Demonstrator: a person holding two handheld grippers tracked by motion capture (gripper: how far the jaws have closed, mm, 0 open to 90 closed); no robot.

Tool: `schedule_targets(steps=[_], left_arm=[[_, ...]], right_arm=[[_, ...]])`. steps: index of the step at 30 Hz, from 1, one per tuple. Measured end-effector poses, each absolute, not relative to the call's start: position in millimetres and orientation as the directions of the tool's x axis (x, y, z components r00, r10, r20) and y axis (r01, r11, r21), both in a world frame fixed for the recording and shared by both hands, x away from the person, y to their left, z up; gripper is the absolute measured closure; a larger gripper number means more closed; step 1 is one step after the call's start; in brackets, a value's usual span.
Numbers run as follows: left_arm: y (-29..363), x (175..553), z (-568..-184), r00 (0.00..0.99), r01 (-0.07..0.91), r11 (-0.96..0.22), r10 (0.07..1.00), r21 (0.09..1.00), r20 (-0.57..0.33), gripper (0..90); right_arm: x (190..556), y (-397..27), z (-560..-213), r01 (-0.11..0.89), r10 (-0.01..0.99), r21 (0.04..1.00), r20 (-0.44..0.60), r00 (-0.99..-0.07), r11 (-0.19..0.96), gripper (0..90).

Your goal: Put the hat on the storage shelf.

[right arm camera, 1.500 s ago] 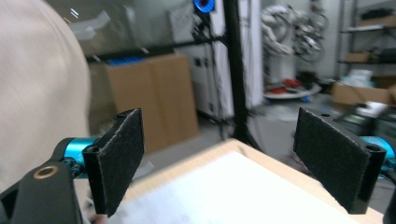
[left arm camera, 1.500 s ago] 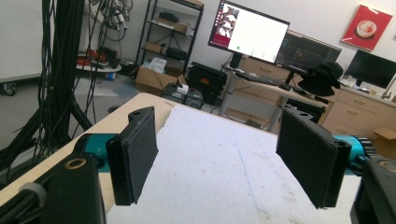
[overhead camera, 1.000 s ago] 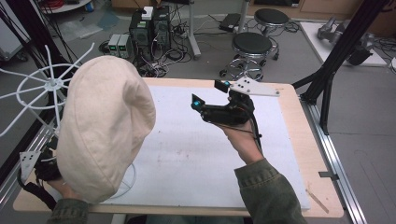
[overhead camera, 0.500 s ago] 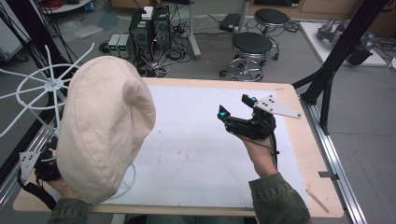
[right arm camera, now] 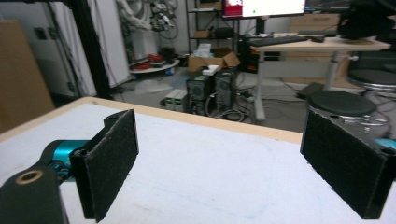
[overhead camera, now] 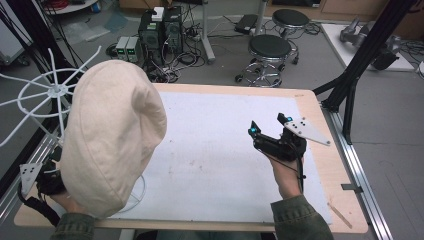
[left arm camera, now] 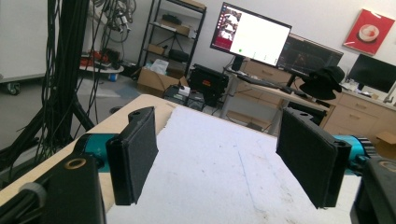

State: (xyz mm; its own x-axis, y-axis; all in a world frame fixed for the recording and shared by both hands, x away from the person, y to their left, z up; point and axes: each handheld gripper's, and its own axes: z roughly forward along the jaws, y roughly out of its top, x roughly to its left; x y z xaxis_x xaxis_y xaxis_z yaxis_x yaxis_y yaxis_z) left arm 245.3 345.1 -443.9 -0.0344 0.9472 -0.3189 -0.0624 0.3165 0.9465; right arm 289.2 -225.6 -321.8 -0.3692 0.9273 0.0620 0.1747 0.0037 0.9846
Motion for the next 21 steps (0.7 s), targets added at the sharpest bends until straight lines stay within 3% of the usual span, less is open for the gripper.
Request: schedule_targets(steps=[21], left_arm=[[344,244,-444,-0.027,-0.061,0.310,0.950,0.949,-0.312,28.9]], right_arm=[[273,-263,-380,0.158,0.989,0.987,0.053,-0.140,-0.030,10.6]])
